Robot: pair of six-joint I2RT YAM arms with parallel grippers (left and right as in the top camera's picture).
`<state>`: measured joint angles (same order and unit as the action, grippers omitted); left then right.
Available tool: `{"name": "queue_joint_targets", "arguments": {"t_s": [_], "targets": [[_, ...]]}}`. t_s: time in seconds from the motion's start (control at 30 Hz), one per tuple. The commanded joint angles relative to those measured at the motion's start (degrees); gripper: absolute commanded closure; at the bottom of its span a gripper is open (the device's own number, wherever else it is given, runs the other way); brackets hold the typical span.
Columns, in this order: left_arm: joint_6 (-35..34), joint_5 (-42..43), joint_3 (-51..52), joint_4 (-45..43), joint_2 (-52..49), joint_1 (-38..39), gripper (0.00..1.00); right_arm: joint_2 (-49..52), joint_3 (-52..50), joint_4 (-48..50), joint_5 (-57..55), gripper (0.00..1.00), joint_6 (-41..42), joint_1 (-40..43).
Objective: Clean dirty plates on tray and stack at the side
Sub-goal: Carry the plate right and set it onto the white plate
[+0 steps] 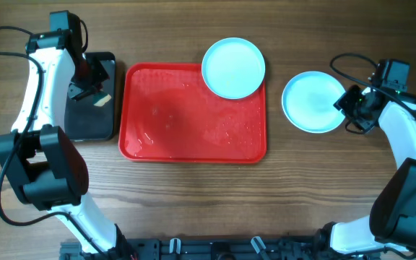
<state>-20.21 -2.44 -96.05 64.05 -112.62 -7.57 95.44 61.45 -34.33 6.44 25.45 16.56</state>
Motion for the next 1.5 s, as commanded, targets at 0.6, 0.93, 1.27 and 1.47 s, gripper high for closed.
{"name": "queue_joint_targets", "arguments": {"t_s": [0.6,0.93,1.27,1.47], "targets": [[0.31,0.46,-0.17,-0.13,-0.68,-0.07,0.96,13.46,10.56,11.50,-6.73,0.69,21.73,-32.59],[0.28,0.48,-0.17,-0.09,-0.66,-0.07,0.96,16.00,10.56,12.79,-6.99,0.79,24.09,-33.27],[0.31,0.48,-0.17,0.00,-0.66,-0.07,0.96,23.12,14.62,11.56,-0.63,0.80,24.24,-33.27],[0.33,0.48,-0.17,0.13,-0.66,-0.07,0.96,24.13,15.63,9.77,2.25,0.95,23.37,-34.05]]}}
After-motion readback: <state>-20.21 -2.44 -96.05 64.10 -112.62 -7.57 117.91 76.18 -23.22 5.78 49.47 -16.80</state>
